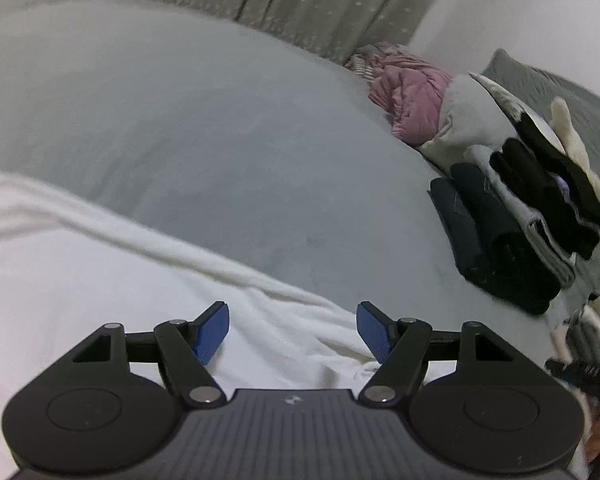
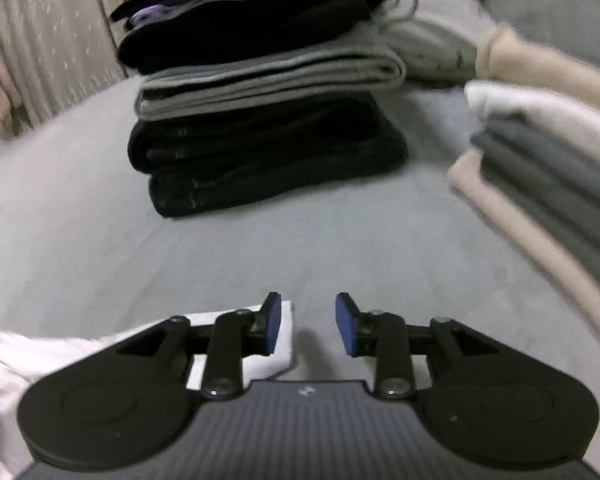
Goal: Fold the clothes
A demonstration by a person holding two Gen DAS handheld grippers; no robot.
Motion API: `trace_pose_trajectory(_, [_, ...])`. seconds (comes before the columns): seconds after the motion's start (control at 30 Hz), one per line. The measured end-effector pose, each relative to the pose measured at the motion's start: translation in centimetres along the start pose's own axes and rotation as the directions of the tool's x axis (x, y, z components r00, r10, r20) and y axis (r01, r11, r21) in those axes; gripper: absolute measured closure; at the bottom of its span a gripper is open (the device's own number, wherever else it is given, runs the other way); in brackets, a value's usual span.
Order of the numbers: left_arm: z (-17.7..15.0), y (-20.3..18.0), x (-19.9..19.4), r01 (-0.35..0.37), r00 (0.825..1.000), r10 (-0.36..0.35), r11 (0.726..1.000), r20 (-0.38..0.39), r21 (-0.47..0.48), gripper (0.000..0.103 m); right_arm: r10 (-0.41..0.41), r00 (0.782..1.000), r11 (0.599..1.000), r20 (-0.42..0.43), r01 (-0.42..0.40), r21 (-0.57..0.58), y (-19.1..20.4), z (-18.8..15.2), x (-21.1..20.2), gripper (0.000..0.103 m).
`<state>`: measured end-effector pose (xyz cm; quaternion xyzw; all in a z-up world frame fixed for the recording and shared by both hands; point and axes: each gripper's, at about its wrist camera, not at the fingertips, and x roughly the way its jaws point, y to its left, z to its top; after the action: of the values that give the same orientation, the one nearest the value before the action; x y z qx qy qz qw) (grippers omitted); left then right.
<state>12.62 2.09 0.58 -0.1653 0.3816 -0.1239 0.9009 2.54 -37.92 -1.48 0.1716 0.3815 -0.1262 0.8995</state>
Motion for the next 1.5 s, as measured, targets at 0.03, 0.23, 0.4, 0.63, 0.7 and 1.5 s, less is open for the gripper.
trace_pose_trajectory(0.03, [0.3, 0.4, 0.1, -0.018, 1.000, 0.018, 1.000, -0.001, -0.001, 0.032, 0.028, 1.000, 1.000, -0.004, -0.028, 0.000, -0.2, 0.1, 0.0, 0.060])
trace_pose_trajectory(0.23, [3.5, 4.4, 0.4, -0.099, 0.993, 0.097, 0.995, -0.064, -0.031, 0.032, 0.085, 0.993, 0.994, -0.077, -0.090, -0.067, -0.2, 0.0, 2.9, 0.053])
trace_pose_trajectory(0.4, [5.6, 6.1, 1.4, -0.031, 0.990, 0.019, 0.996, -0.143, -0.082, 0.034, 0.079, 0.995, 0.979, -0.058, -0.089, -0.184, 1.2, -0.5, 4.1, 0.089])
trace_pose_trajectory(0.63, [5.0, 3.4, -0.3, -0.056, 0.997, 0.068, 0.931, -0.021, 0.362, 0.034, 0.085, 0.994, 0.986, 0.075, -0.073, -0.151, 1.2, 0.6, 3.0, 0.102])
trace_pose_trajectory(0.7, [4.1, 2.7, -0.7, -0.049, 0.998, 0.061, 0.839, -0.004, 0.541, 0.034, 0.088, 0.992, 0.987, 0.092, -0.074, -0.142, 1.1, 0.6, 2.9, 0.102])
trace_pose_trajectory(1.5, [3.3, 3.8, 5.6, -0.202, 0.977, 0.132, 0.833, 0.170, 0.515, 0.103, 0.008, 0.960, 0.979, 0.281, 0.049, -0.197, 2.4, 0.5, 2.2, 0.102])
